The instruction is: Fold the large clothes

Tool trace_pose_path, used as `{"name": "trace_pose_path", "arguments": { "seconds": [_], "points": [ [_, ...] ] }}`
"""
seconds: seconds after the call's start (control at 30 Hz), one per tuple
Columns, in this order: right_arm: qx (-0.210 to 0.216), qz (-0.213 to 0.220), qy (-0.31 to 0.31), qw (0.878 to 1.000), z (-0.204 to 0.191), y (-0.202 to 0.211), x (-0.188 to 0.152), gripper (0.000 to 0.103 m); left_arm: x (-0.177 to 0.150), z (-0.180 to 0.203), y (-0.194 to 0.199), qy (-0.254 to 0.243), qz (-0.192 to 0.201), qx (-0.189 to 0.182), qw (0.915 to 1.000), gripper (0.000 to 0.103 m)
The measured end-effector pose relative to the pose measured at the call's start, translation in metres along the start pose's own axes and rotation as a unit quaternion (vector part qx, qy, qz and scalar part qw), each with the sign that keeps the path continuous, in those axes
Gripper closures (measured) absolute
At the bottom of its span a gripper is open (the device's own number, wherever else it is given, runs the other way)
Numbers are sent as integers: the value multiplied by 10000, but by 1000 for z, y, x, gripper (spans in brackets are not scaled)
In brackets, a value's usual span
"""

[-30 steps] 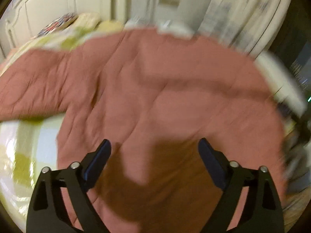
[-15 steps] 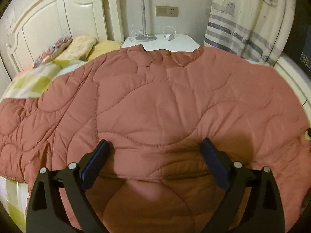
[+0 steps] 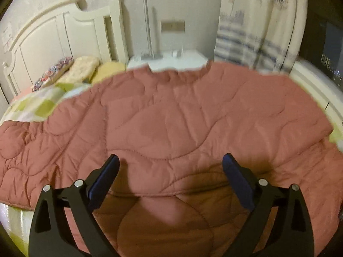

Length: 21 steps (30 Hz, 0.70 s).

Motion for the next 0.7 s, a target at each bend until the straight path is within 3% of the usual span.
{"name": "trace_pose_path", "arguments": {
  "seconds": [0.1,0.23,0.3,0.4,0.47,0.7],
  "points": [
    [425,-63,958,9945,-57,5,5,44,9,1,13,157,408,-130,9990,2],
    [734,-597,1838,9784,-106,-17,-8,44,8,1,7,300,251,-188,9991,2],
    [691,-1077,1896,9735,-103,-44,-24,44,8,0,7,378,237,-195,9988,2],
    [238,-1596,1672,9726,-65,-80,-52,44,4,-3,5,440,157,-218,9987,2],
    [302,-1598,1180,9796,-54,-77,-40,44,-2,-4,1,462,11,-229,9987,2],
    [752,-1020,897,9879,-64,-67,9,42,-7,-6,-3,501,-106,-273,9983,2]
  ]
}}
Point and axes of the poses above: each gripper's, at about its wrist camera, not at the fingertips, and y roughly against the way its jaws point, z to its right, x to its top, the point moved 10 cm from there along -y, roughly the way its jaws point, and after that the axes turned 11 degrees about z, right-handed, at the moved point
